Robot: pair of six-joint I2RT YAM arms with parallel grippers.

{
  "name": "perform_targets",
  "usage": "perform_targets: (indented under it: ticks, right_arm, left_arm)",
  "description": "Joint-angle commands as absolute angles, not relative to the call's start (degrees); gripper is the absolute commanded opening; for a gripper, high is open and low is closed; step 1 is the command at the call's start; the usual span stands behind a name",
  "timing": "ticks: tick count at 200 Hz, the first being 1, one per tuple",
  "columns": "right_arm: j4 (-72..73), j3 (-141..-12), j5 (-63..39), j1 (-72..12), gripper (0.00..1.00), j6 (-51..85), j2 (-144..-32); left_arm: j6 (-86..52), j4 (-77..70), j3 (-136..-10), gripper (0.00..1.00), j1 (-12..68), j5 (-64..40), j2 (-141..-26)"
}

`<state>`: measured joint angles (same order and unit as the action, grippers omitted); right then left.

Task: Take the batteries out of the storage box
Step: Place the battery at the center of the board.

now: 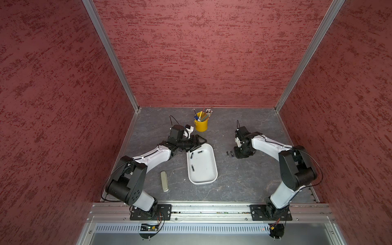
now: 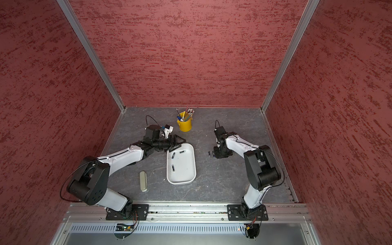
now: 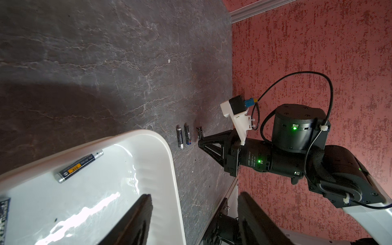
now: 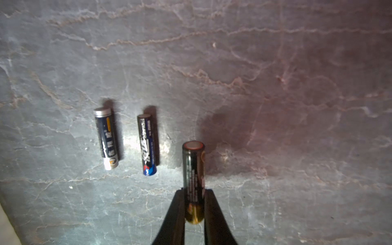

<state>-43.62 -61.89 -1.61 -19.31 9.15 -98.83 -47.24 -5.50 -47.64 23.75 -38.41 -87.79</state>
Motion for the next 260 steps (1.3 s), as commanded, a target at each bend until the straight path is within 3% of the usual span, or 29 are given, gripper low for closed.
perform_targets:
  ticks: [1,260]
  right_arm:
    - [-42.3,-64.3,-0.7,-18.9,0.16,8.9,-99.9]
    - [-42.4,-65.2,-1.7,-18.7,0.24,9.3,-103.5]
  left_arm:
    - [-46.1,-6.5,-48.2,0.67,23.9,-38.1,-89.1]
    - [-46.8,-8.0,-48.1,0.66,24.4,-38.4,-90.5]
